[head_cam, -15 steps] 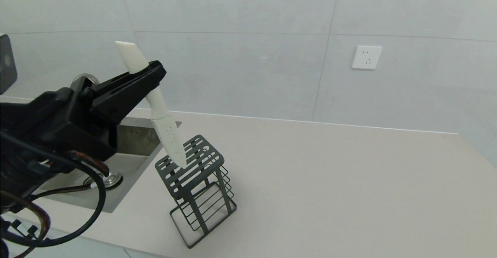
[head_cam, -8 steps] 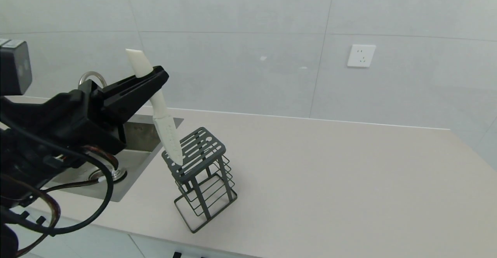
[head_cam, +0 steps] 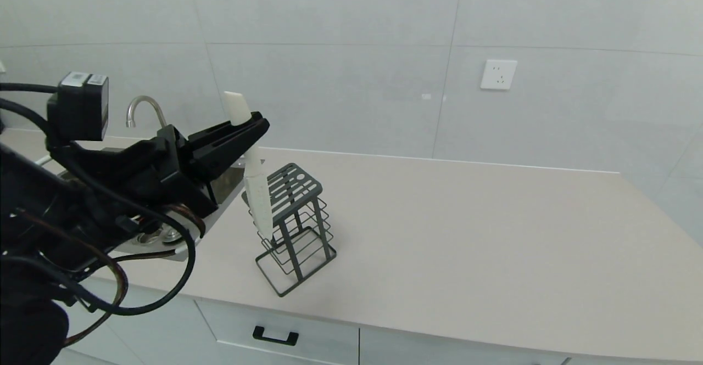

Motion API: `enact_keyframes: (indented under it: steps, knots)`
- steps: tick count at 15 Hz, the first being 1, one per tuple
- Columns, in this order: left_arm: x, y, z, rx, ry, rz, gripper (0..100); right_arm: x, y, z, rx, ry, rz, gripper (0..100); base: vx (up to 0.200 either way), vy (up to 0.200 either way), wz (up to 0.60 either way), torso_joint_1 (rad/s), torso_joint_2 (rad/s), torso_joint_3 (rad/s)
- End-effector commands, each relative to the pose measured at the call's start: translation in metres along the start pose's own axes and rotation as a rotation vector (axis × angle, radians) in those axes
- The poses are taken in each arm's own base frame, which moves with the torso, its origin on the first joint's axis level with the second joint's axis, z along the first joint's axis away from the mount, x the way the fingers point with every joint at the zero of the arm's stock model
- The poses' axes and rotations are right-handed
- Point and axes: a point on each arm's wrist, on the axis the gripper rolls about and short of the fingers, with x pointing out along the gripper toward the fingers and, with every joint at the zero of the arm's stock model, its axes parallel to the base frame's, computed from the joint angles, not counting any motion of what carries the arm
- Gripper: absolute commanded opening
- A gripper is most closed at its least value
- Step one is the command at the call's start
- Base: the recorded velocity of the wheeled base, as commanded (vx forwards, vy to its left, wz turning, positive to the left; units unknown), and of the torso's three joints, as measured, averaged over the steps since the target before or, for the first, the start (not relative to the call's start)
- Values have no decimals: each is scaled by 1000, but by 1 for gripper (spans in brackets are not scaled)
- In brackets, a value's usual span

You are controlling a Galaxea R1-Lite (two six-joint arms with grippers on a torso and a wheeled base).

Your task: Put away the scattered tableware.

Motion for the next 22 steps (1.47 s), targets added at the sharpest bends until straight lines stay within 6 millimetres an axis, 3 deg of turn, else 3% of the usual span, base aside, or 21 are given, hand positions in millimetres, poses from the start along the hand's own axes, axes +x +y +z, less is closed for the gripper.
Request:
enact_keyframes:
  steps: [1, 3, 11, 16, 22]
  knots:
    - [20, 16, -10, 4, 1, 0, 0, 0, 0, 0, 0, 2, 0, 100, 0, 0, 0, 0, 0, 0]
    - [41, 32, -21, 54, 8, -74, 0, 0, 0, 0, 0, 2, 0, 100, 0, 0, 0, 0, 0, 0]
    - [60, 56, -26, 130, -13, -112, 0, 0, 0, 0, 0, 2, 0, 100, 0, 0, 0, 0, 0, 0]
    - [54, 75, -41, 205, 31, -127, 0, 0, 0, 0, 0, 2, 0, 100, 0, 0, 0, 0, 0, 0]
    - [61, 80, -31, 251, 7, -223, 0, 0, 0, 0, 0, 2, 0, 100, 0, 0, 0, 0, 0, 0]
